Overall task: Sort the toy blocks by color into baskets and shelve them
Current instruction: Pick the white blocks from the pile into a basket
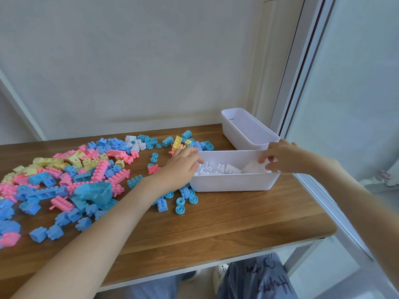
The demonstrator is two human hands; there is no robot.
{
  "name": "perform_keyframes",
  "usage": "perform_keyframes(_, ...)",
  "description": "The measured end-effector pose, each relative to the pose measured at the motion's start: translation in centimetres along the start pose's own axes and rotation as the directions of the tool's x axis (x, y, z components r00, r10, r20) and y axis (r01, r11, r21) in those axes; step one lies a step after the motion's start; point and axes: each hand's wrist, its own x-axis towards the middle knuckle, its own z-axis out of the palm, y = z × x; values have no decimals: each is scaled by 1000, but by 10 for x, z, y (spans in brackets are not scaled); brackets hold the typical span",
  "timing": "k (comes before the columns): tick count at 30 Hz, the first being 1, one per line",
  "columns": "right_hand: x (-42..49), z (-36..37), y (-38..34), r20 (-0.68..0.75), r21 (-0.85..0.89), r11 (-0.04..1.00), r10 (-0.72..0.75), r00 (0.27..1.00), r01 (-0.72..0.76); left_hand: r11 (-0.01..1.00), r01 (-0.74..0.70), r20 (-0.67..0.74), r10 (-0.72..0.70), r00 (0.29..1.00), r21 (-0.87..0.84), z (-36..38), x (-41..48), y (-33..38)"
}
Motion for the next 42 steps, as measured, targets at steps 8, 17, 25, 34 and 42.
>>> perform_keyframes(8,6,-1,-1,18,-110,993,-47,999,49,1000,-6,-18,6,1000,28,2,-1,-3)
perform_keyframes(17,4,0,-4,-86,-182,983,-45,995,29,999,2,-45,1,999,48,6,-2,-2)
perform_keyframes(25,10,-6,-21,-174,76,993,-71,982,85,989,-2,-318,-46,947,-150,11,-10,-11)
perform_keyframes(34,17,-2,-59,-117,295,944,-116,986,146,897,241,-250,-346,904,-371,-2,-12,-23)
perform_keyframes(42,48,-28,-130,-131,232,919,-295,947,318,921,276,-226,-341,912,-275,-28,-30,-51)
